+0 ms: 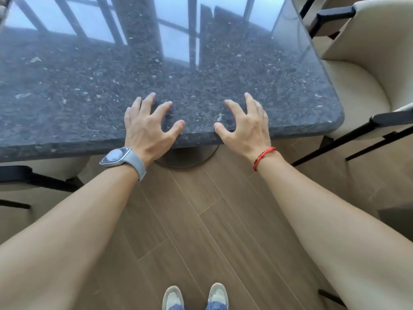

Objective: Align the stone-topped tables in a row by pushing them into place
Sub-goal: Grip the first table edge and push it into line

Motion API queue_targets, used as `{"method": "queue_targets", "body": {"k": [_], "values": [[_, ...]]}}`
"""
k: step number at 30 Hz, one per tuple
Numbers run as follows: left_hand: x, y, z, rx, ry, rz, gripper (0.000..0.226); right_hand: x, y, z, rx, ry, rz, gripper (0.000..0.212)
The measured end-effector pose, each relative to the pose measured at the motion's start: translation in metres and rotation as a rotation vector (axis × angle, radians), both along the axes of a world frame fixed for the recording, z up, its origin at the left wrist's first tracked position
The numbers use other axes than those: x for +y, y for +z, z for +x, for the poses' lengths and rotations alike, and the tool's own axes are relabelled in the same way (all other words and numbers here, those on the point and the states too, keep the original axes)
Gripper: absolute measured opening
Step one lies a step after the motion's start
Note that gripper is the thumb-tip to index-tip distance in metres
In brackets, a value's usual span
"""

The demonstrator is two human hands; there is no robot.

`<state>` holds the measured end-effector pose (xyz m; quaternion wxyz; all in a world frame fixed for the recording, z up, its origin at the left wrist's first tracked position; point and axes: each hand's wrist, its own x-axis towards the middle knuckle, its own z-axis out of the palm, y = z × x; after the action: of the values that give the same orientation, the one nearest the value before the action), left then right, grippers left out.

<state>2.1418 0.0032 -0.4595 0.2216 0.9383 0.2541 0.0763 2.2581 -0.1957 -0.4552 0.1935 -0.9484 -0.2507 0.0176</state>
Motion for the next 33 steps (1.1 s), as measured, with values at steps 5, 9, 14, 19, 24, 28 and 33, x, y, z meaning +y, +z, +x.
{"method": "queue_targets", "body": {"k": [5, 9, 14, 19, 24, 28, 33], "values": [[-0.006, -0.022, 0.011, 0.100, 0.025, 0.276, 0.068, 0.015, -0.022, 0.008, -0.194, -0.036, -0.092, 0.062], [-0.007, -0.025, 0.012, 0.079, 0.031, 0.316, 0.071, 0.018, -0.033, 0.008, -0.292, -0.076, -0.098, 0.060], [-0.007, -0.026, 0.011, 0.083, 0.021, 0.322, 0.072, 0.017, -0.034, 0.008, -0.282, -0.062, -0.138, 0.063], [-0.008, -0.026, 0.012, 0.105, 0.018, 0.321, 0.073, 0.015, -0.033, 0.010, -0.291, -0.058, -0.126, 0.063], [-0.015, -0.021, 0.024, 0.169, 0.014, 0.271, 0.063, 0.015, -0.030, 0.015, -0.225, -0.029, -0.124, 0.065], [-0.023, -0.022, 0.028, 0.126, -0.018, 0.253, 0.059, -0.006, -0.024, 0.031, -0.208, 0.013, -0.154, 0.071], [-0.031, -0.032, 0.028, 0.065, -0.002, 0.356, 0.069, -0.013, -0.040, 0.035, -0.317, -0.045, -0.066, 0.071]]}}
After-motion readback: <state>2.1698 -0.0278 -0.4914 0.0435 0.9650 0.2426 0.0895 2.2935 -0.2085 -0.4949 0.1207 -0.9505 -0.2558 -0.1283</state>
